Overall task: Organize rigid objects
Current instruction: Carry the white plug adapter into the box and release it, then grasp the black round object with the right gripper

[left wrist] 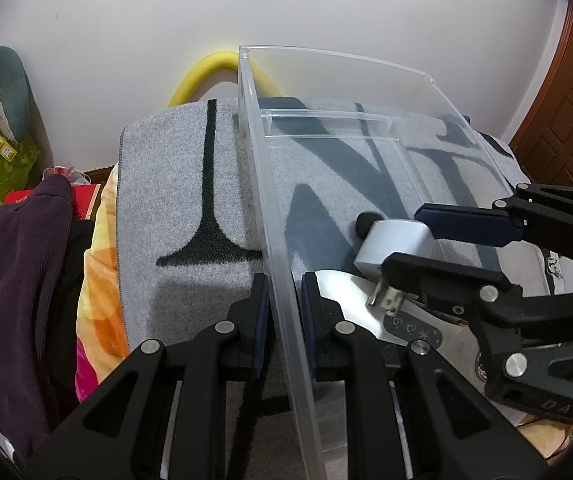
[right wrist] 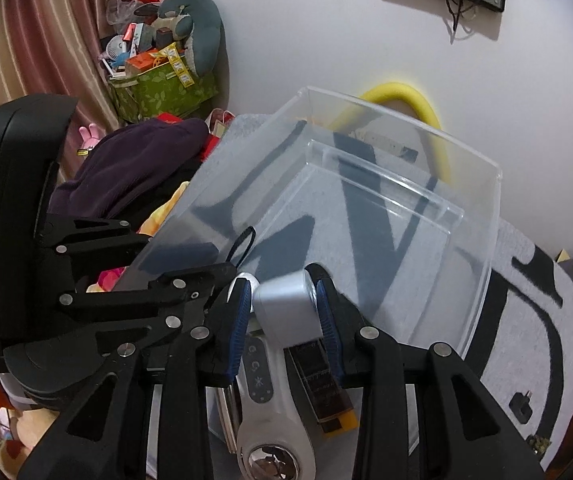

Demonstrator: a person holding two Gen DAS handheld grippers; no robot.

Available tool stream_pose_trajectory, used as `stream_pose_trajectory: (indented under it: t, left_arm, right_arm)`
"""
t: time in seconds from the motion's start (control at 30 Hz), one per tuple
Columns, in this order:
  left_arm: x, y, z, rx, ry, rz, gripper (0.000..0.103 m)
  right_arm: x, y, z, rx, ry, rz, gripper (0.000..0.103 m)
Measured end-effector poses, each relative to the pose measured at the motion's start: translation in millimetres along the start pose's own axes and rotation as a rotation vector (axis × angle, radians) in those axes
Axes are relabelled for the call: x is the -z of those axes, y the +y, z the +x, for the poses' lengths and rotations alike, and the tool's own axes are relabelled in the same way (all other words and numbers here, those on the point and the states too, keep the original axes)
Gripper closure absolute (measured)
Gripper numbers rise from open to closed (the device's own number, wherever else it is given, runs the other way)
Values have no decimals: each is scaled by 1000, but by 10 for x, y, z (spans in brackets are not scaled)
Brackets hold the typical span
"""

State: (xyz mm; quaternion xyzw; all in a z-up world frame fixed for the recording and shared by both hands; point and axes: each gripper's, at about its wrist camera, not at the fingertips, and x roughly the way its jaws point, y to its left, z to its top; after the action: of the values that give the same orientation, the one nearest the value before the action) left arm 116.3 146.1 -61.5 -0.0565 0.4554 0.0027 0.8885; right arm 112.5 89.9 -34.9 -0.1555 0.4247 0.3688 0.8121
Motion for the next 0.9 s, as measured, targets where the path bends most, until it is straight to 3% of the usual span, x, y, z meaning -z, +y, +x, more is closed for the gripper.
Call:
stream_pose_trajectory:
  t: [0.17,0.3,0.43,0.67,0.9]
  left_arm:
    - [0,-2,3,-1,0,0,87]
    - [3,0,1,-2,0,1,87]
    - [5,5,-1,-5,2,3,87]
    - [-4,-8,0,-17,9,9,87]
    - [-14,-22,3,-29,15,13,87]
  right_arm:
    - [27,-61,-144,17,-30,10,58]
    - [64,-135,-392,46,-85,18,56]
    - [140,-250,-672,94,-142,22,42]
    - [400,-795,-1172,219,-194,106,40]
    - [840,-1550,-1315,348,-133,281,40]
